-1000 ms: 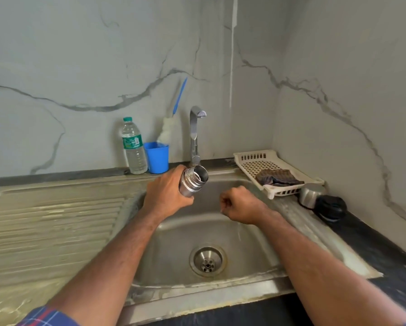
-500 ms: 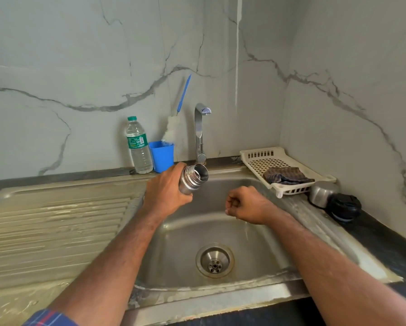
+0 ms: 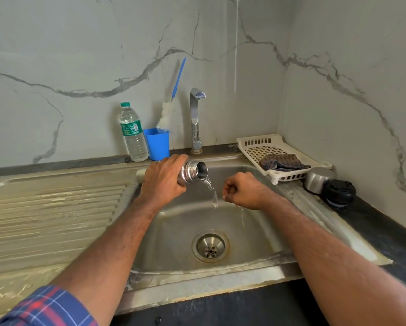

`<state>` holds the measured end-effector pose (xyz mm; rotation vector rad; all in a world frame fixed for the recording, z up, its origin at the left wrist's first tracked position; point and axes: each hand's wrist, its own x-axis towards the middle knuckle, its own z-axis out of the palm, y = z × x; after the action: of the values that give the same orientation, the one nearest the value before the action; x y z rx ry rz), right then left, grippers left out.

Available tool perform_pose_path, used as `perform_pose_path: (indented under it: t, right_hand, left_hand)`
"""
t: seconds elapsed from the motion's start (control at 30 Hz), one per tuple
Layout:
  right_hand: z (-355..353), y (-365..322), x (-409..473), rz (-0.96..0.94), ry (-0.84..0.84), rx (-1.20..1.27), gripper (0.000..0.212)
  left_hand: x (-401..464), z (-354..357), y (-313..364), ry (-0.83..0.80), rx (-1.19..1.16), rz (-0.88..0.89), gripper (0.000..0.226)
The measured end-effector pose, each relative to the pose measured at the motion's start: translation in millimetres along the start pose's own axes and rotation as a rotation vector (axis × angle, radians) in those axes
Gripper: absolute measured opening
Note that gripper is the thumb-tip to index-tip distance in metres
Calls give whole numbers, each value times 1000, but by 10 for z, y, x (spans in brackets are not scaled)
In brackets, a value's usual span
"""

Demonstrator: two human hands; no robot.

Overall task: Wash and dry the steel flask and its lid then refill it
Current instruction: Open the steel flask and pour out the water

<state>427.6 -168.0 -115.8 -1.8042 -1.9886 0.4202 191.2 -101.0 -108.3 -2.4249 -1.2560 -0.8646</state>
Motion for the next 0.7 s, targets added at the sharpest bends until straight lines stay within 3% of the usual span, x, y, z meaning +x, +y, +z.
perform_pose_path:
  t: [0.33, 0.7]
  right_hand:
    - [4, -16, -16, 12, -27, 20, 3]
    - [7, -66, -25, 20, -46, -5, 15]
  left_hand:
    - [27, -26, -75, 57, 27, -1, 73]
    - [-39, -94, -246, 100, 51, -36, 68]
